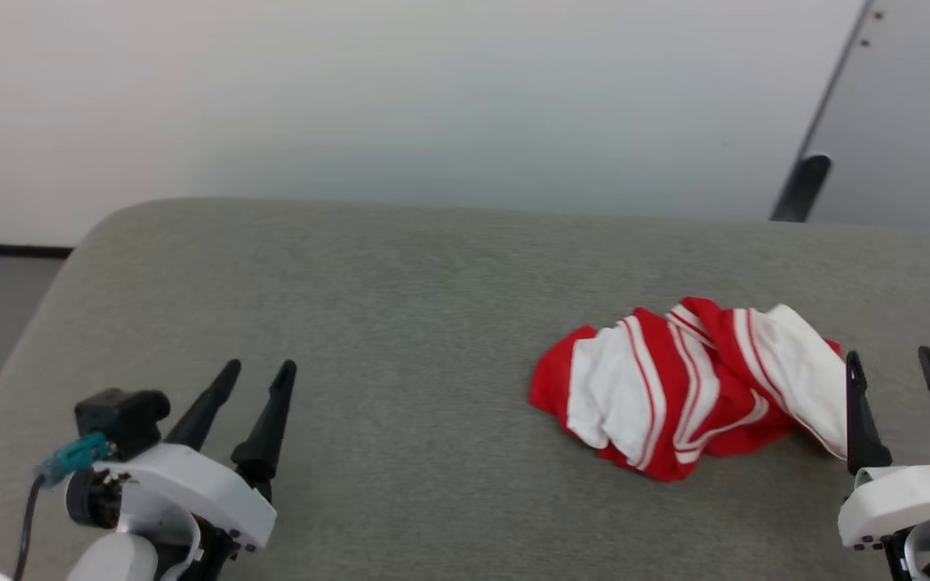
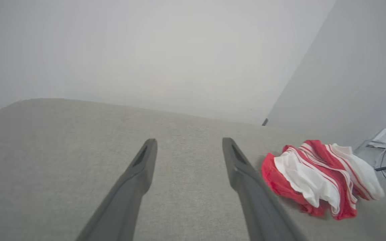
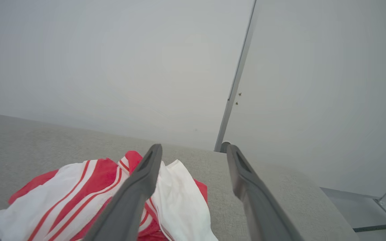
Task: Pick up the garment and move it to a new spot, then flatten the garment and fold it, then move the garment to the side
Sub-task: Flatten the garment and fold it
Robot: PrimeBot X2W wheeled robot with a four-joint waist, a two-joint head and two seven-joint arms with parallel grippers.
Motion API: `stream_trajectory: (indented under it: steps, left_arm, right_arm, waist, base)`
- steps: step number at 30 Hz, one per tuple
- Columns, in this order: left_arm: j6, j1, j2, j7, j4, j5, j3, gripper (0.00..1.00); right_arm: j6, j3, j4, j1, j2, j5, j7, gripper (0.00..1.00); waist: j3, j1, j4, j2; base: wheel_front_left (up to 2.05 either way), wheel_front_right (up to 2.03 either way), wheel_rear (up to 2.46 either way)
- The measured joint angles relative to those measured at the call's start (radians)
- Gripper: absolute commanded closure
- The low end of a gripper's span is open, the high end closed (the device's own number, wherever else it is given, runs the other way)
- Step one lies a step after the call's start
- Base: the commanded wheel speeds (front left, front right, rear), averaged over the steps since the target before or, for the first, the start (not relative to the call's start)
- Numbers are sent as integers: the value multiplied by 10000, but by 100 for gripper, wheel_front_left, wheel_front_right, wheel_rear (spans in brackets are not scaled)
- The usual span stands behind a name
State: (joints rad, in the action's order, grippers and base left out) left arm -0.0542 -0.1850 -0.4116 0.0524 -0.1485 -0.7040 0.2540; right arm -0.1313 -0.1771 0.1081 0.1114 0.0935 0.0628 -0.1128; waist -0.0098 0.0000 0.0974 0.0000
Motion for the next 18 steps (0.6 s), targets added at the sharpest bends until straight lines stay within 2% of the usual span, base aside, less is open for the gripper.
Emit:
stream_trajectory:
  steps: [4,9,13,18]
  left_arm:
    - [-167,-324,-148,-1089,339,-535,173,0]
    - [-136,-1369,-309,-3346,606,-1241,600,0]
    - [209,-2277,-366,-5453,640,-1764,1051,0]
    - [740,-3126,-387,-7572,621,-2211,1555,0]
  right_arm:
    - [0,-79,-188,-25,-174,12,-31,0]
    - [0,-134,-545,91,-290,10,190,0]
    - [0,-119,-742,265,-345,-105,253,0]
    - [0,-65,-717,430,-389,-345,159,0]
  waist:
    - [82,-1,-514,0]
    - [301,0,-1134,0]
    - [549,0,-1614,0]
    - [881,-1,-2219,0]
  base:
    - [0,0,0]
    - [0,0,0]
    - [0,0,0]
    - [0,0,0]
